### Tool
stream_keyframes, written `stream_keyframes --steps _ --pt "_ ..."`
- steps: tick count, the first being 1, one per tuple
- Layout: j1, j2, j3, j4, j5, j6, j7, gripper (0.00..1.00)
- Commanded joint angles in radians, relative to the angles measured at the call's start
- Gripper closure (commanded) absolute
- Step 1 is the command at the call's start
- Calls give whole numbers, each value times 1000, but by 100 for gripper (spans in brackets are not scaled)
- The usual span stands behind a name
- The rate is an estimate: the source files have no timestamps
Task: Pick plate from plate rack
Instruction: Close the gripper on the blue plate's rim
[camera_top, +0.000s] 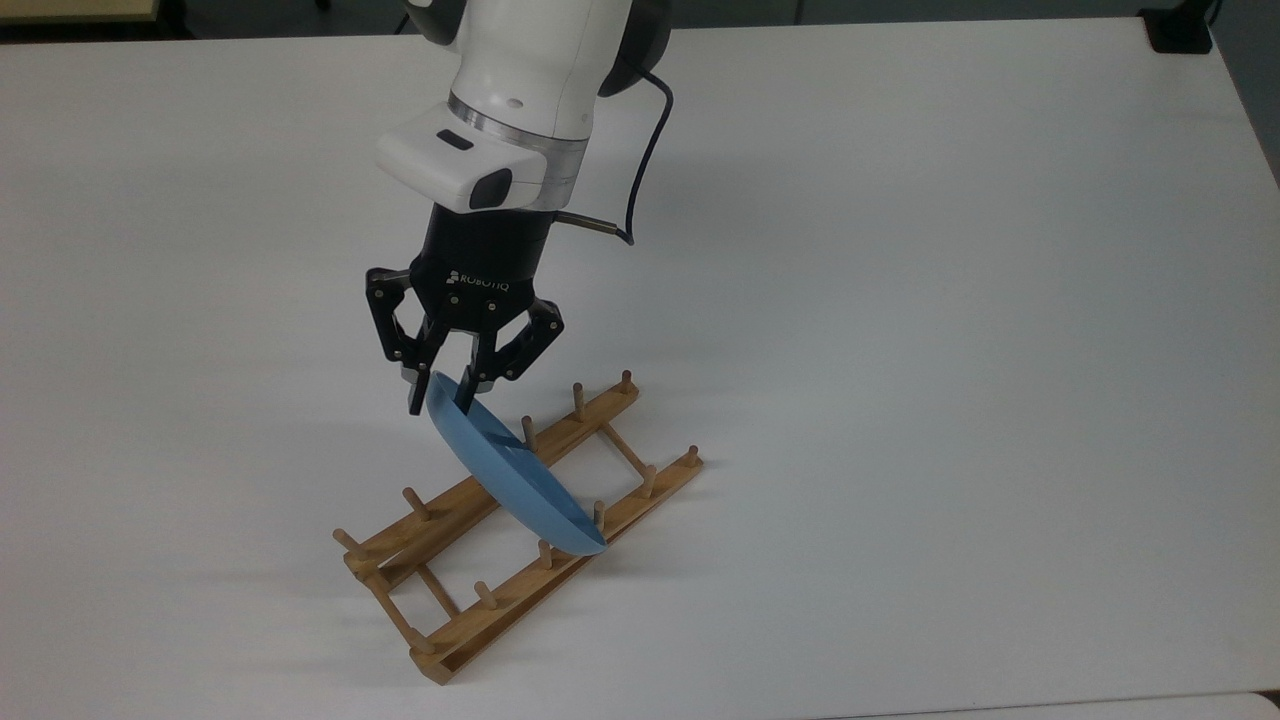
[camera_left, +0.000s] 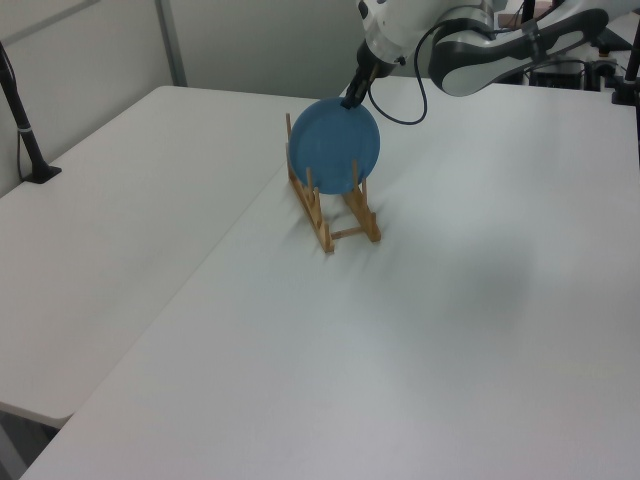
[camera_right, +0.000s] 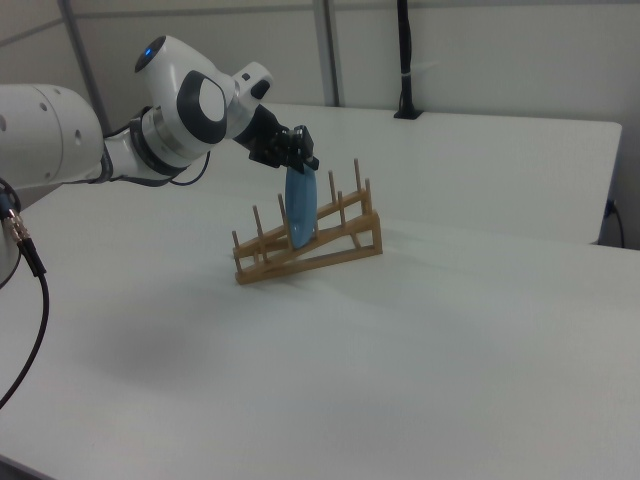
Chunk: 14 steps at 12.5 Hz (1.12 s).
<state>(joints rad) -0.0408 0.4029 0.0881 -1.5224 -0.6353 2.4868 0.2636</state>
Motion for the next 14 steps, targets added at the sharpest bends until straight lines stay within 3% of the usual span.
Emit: stream_keyframes --steps 1,5,10,14 --pt "4 5 -1 13 -24 14 11 78" --pt "4 -2 -2 13 -29 12 8 96" --pt "-4 -53 -5 15 -110 9 3 99" --pt "-5 -88 -4 7 -71 -6 14 98"
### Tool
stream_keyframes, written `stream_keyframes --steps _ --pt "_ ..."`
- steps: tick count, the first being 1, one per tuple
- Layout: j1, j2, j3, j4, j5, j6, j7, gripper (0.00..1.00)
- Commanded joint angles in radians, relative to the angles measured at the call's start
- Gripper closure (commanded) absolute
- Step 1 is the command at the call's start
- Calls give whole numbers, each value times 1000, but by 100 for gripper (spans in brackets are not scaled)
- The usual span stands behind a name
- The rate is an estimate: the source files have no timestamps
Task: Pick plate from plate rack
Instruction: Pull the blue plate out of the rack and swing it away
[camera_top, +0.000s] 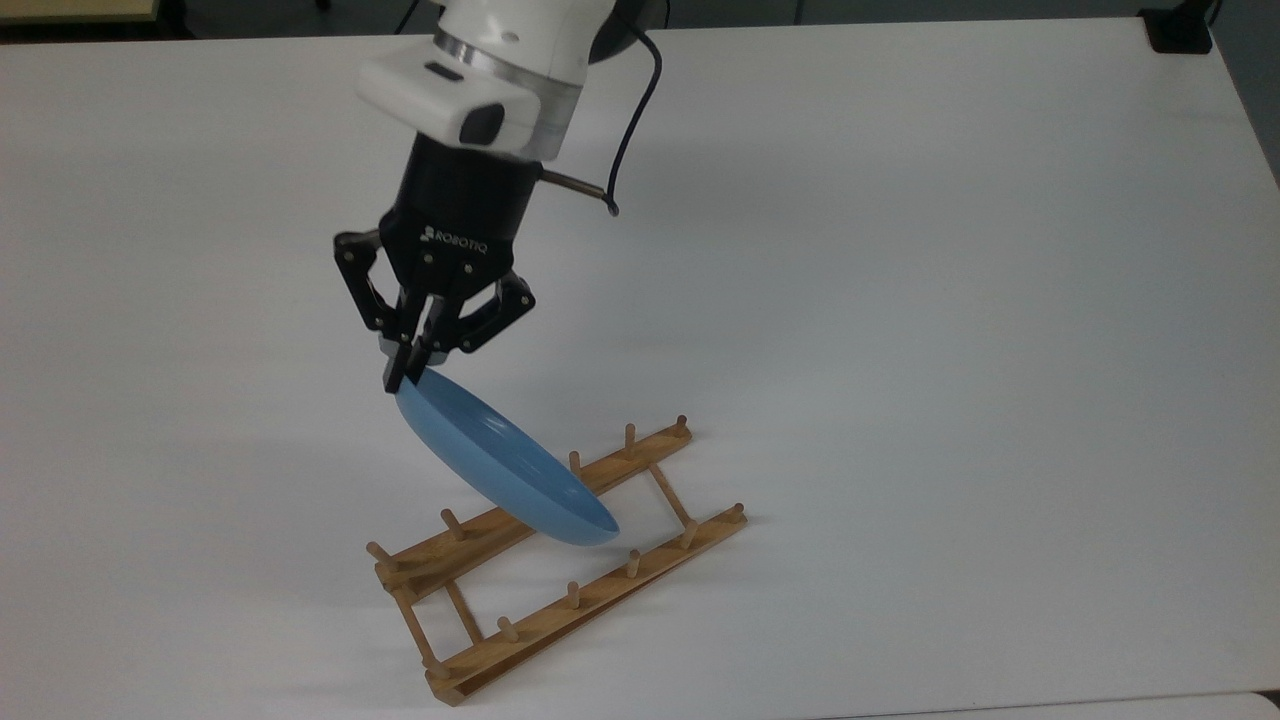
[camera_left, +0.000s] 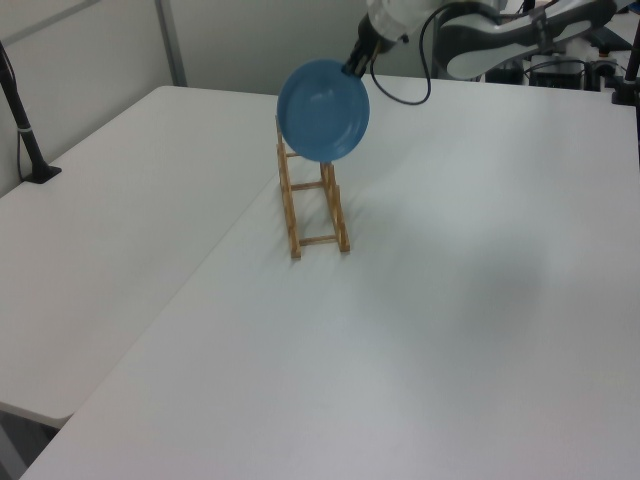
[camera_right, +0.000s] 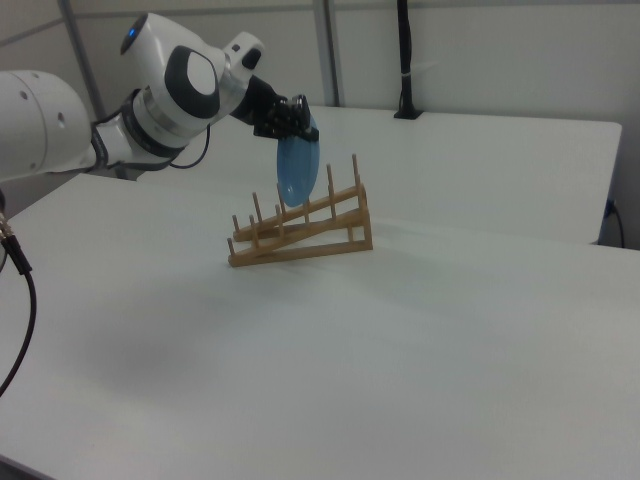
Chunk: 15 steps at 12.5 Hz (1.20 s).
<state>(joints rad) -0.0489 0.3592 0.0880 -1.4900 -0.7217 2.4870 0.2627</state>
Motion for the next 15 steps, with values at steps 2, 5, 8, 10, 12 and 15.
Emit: stream_keyframes --steps 2,5,8,10,12,15 --pt "3 -52 -2 -26 227 -58 -6 98" --pt "9 -83 6 -33 572 -254 -216 97" --pt "18 -94 7 -74 703 -556 -544 96" --pt "43 -91 9 -125 703 -621 -666 96" --pt "66 -85 9 -192 703 -634 -744 96" --pt "102 -45 9 -230 703 -636 -783 96"
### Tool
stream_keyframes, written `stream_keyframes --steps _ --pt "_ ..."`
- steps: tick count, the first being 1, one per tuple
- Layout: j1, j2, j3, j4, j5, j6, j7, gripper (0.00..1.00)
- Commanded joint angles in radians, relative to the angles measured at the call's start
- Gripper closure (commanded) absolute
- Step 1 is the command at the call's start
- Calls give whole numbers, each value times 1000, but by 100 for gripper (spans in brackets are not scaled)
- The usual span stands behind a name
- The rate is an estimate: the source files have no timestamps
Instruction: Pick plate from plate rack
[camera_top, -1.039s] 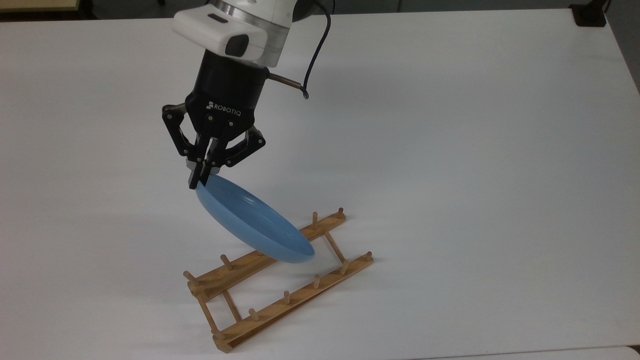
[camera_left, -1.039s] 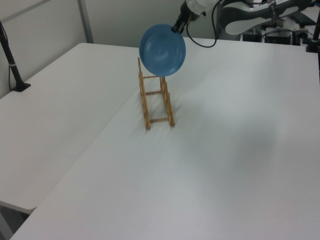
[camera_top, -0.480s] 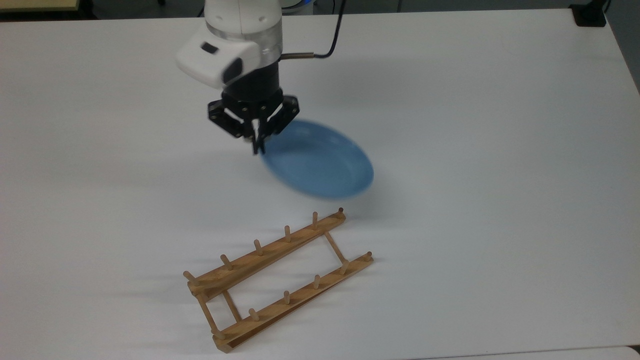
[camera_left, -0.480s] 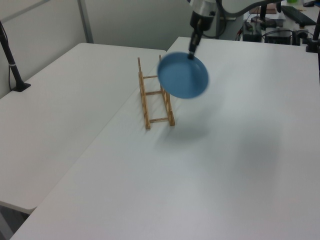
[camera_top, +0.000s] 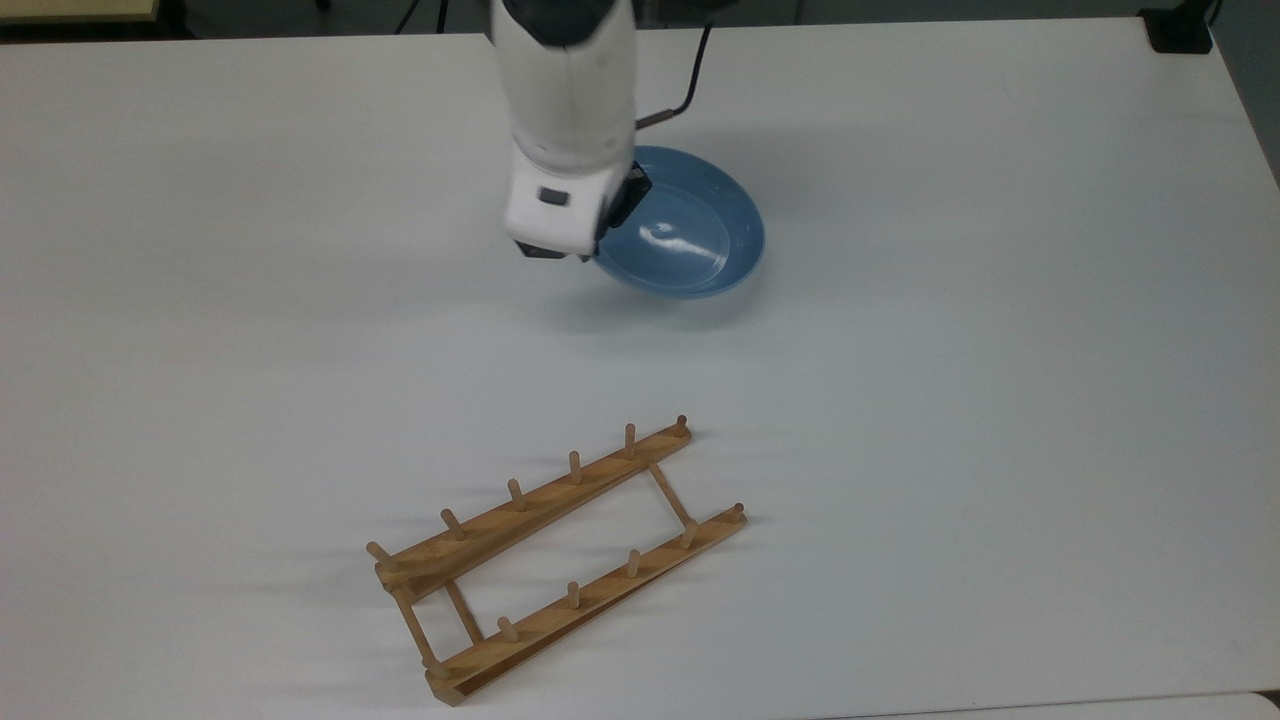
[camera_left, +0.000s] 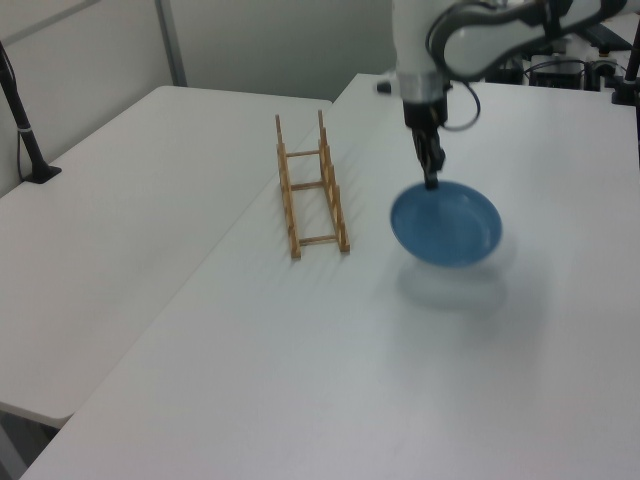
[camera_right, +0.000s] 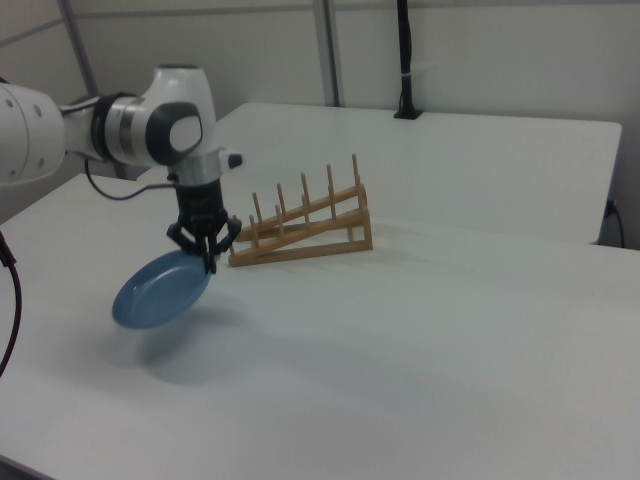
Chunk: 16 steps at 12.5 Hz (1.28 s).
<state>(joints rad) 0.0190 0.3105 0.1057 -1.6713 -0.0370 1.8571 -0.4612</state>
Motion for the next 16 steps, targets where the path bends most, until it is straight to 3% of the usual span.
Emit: stream_keyframes --steps 1,4,5,7,8,9,10,11,12,16 --pt "42 28 -9 -47 19 -4 -60 96" --pt "50 79 -7 -45 26 0 -60 95" --pt "50 88 -7 -47 34 2 -59 87" --pt "50 99 -7 -45 37 -1 -50 60" --pt "50 98 -9 -44 37 -7 -47 53" --pt "49 90 -9 -39 34 -18 -39 35" --pt "49 72 -9 -36 25 -19 -12 29" --pt "47 40 -12 -24 22 -21 53 10" --pt "42 4 -12 -12 11 -35 150 0" --pt "38 -137 -17 -2 -44 -93 360 0"
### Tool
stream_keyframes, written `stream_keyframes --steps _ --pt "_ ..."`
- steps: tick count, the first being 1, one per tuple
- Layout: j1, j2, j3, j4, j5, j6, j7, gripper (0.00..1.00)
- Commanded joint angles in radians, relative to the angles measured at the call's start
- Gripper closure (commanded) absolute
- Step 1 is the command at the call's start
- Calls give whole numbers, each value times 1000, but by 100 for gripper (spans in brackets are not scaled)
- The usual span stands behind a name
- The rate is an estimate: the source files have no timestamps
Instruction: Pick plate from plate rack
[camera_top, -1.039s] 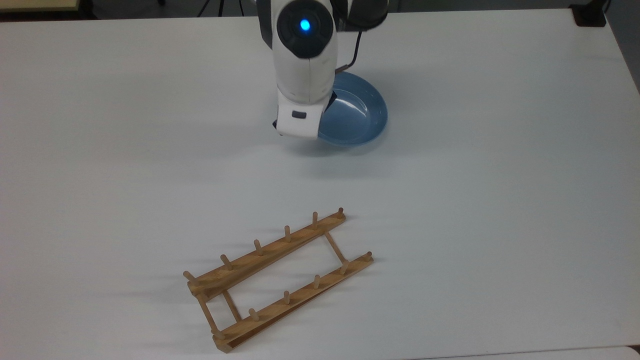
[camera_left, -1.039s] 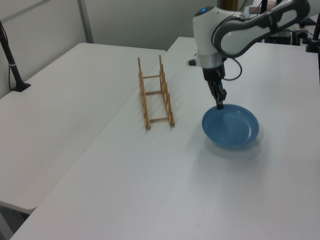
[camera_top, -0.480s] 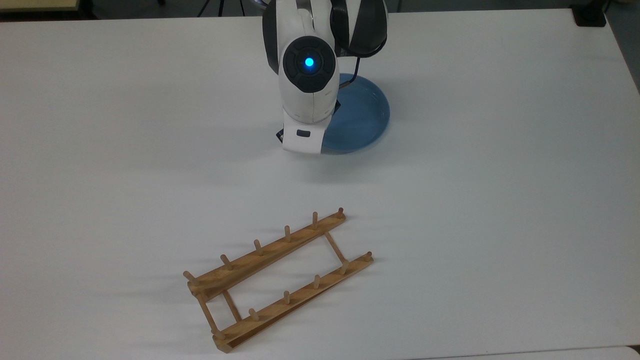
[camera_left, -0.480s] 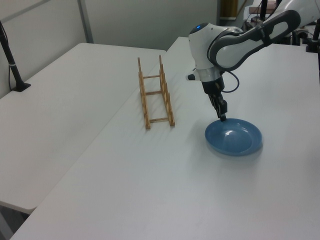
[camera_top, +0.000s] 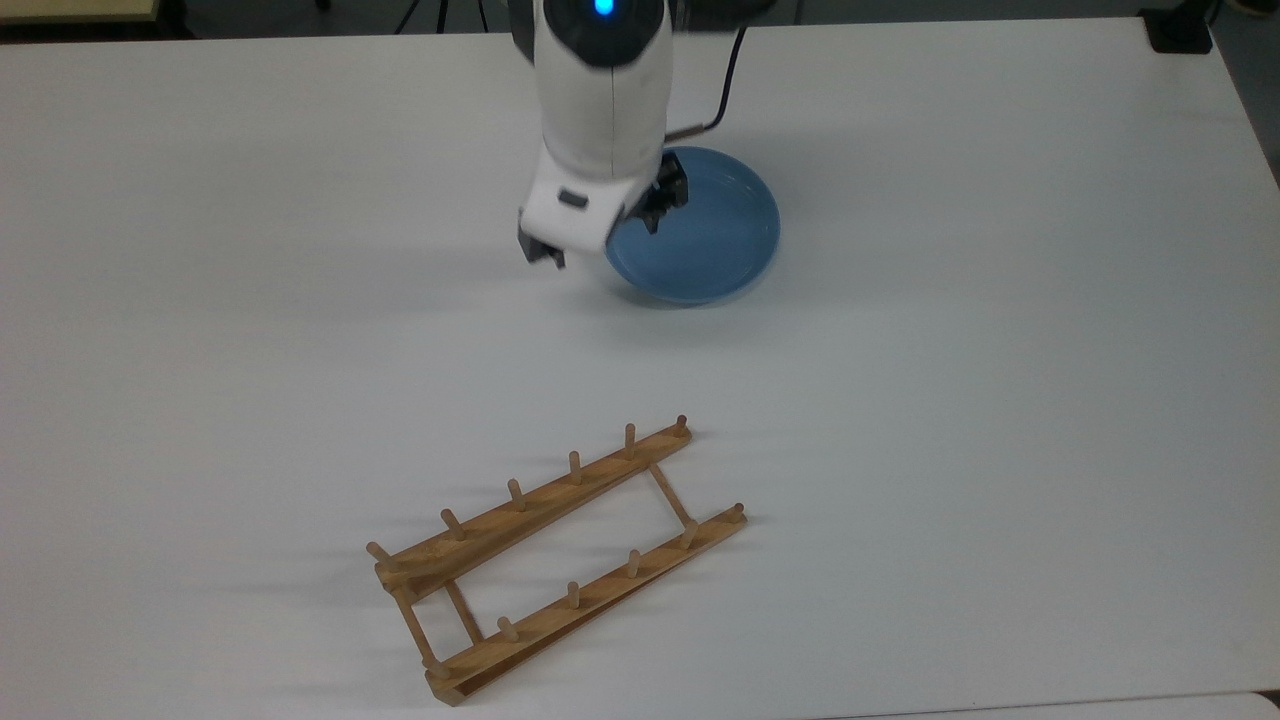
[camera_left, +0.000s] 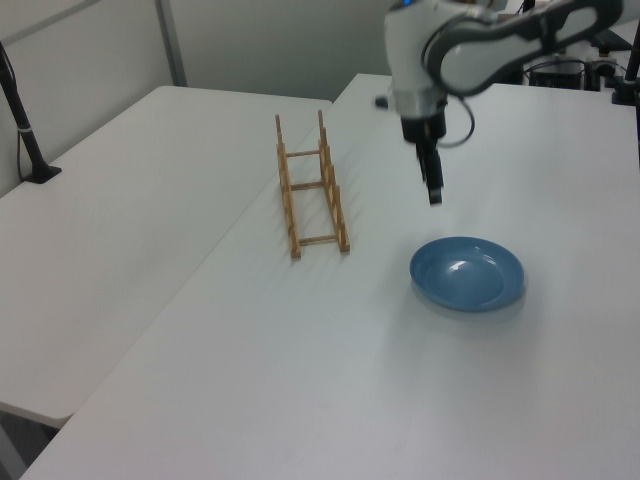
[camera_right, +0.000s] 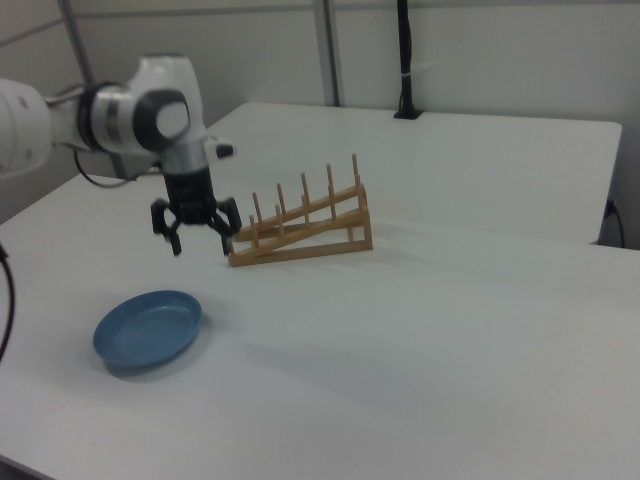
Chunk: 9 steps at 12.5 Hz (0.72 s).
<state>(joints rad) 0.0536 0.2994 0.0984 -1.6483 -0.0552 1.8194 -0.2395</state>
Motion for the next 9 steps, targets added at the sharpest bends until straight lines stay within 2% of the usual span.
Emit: stream_keyframes --steps 1,3,5,9 --pt "2 -172 -14 -25 -28 -81 213 0" --pt "-14 -239 -16 -30 -28 -106 287 0" --pt "-37 -288 -14 -28 -15 -158 296 0" --pt "-66 -309 -16 -25 -12 -169 298 0"
